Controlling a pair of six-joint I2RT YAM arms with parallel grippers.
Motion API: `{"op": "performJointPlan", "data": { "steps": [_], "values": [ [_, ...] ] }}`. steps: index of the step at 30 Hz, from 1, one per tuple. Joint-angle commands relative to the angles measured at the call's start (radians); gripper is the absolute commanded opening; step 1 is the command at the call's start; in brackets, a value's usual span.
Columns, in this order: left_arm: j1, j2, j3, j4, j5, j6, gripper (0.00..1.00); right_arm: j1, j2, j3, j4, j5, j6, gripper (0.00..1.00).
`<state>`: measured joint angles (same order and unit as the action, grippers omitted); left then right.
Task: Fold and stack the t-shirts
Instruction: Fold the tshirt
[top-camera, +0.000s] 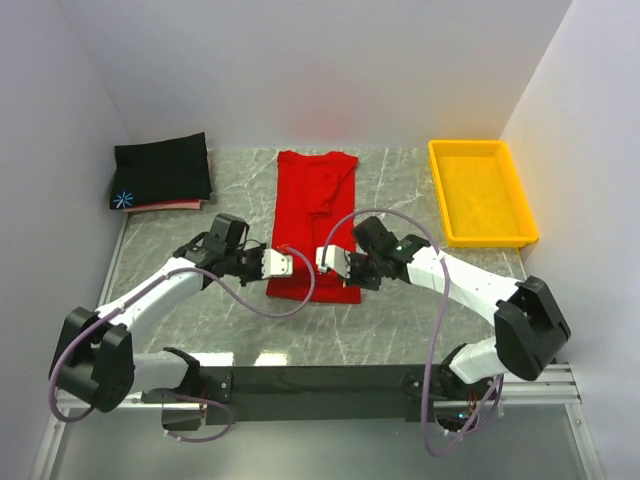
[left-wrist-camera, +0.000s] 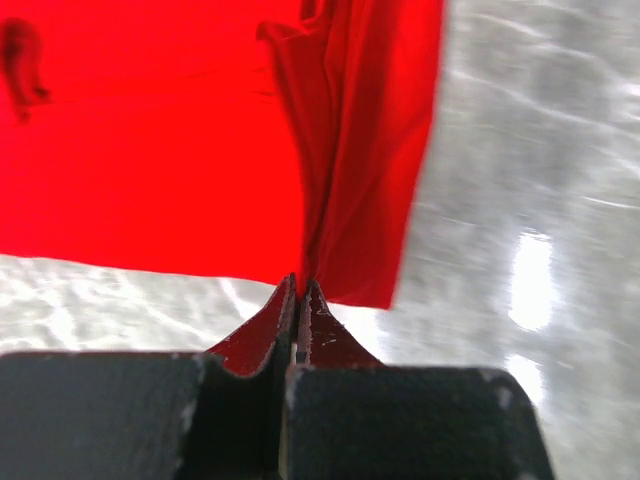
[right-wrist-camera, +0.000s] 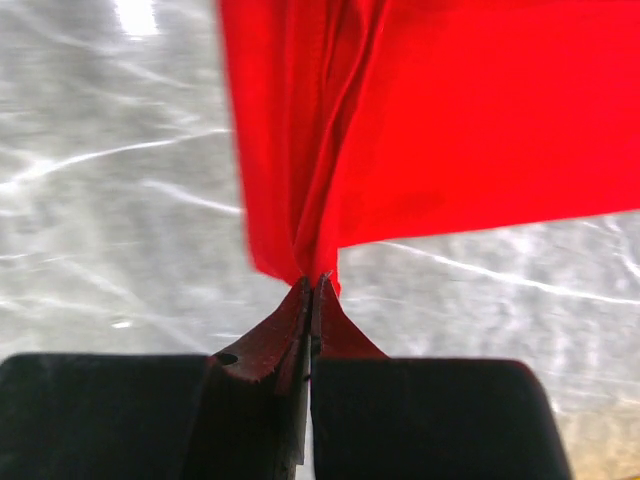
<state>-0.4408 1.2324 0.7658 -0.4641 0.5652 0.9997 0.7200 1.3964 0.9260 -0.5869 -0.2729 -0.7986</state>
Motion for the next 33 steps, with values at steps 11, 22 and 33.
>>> {"op": "performJointPlan", "data": {
  "steps": [11, 22, 33],
  "values": [
    [0.106, 0.287, 0.177, 0.323, -0.004, 0.08, 0.01, -0.169, 0.243, 0.27, 0.027, -0.029, -0.231, 0.0],
    [0.175, 0.601, 0.493, 0.318, 0.028, 0.151, 0.01, -0.283, 0.582, 0.66, -0.068, -0.052, -0.326, 0.0],
    [0.2, 0.72, 0.618, 0.325, -0.004, 0.087, 0.39, -0.306, 0.662, 0.791, -0.062, 0.006, -0.258, 0.54]
  ]
}}
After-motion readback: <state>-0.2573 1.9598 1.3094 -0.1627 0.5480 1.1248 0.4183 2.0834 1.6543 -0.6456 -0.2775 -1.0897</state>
